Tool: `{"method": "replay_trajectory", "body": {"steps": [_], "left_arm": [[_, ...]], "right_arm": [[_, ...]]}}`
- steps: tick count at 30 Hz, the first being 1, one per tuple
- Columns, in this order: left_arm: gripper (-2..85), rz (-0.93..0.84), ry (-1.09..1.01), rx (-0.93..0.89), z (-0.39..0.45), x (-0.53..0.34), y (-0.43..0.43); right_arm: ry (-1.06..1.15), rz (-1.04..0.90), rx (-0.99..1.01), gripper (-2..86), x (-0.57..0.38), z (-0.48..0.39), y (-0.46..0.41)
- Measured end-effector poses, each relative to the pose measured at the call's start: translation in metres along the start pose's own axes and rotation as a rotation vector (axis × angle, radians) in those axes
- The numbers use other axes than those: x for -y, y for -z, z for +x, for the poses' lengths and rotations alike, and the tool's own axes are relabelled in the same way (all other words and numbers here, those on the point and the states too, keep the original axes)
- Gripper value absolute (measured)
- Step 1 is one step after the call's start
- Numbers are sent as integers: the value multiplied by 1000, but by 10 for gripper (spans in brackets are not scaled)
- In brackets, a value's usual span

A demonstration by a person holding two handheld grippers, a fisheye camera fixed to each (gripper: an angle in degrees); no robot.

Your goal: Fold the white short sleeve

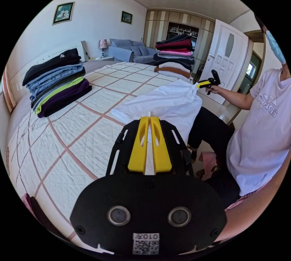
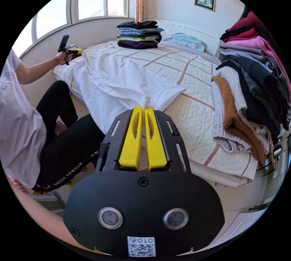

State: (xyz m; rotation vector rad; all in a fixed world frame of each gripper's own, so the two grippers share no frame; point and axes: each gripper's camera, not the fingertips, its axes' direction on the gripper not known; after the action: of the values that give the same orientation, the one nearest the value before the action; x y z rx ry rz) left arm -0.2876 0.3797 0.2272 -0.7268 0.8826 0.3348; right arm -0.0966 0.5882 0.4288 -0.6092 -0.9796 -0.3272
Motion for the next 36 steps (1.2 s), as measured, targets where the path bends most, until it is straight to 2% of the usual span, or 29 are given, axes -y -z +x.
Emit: {"method": "replay_trajectory", "body": {"steps": [5, 9, 13, 19, 23, 25, 27, 31, 36], "left_arm": [[-1, -56, -77, 16, 17, -3, 7], [0, -163, -39, -1, 20, -24, -18], [6, -136, 8, -6, 21, -34, -20], [34, -234, -48, 65, 46, -34, -10], [56, -226, -169, 177, 95, -10, 2], [60, -242, -263, 198, 119, 8, -12], [62, -293, -352, 195, 137, 29, -44], [58, -366, -413, 145, 146, 44, -89], [36, -425, -437, 145, 147, 43, -111]], "right_arm": [[71, 38, -8, 13, -11, -18, 21], [58, -69, 19, 14, -31, -33, -15], [51, -75, 4, 20, -35, -37, -24], [125, -239, 39, 47, -43, -48, -19], [106, -158, -44, 60, -49, -66, 7], [101, -38, -111, 76, -31, -81, 19], [101, 0, -114, 88, -13, -87, 19], [143, -105, -148, 90, 3, -96, -6], [145, -90, -177, 84, 9, -101, -28]]}}
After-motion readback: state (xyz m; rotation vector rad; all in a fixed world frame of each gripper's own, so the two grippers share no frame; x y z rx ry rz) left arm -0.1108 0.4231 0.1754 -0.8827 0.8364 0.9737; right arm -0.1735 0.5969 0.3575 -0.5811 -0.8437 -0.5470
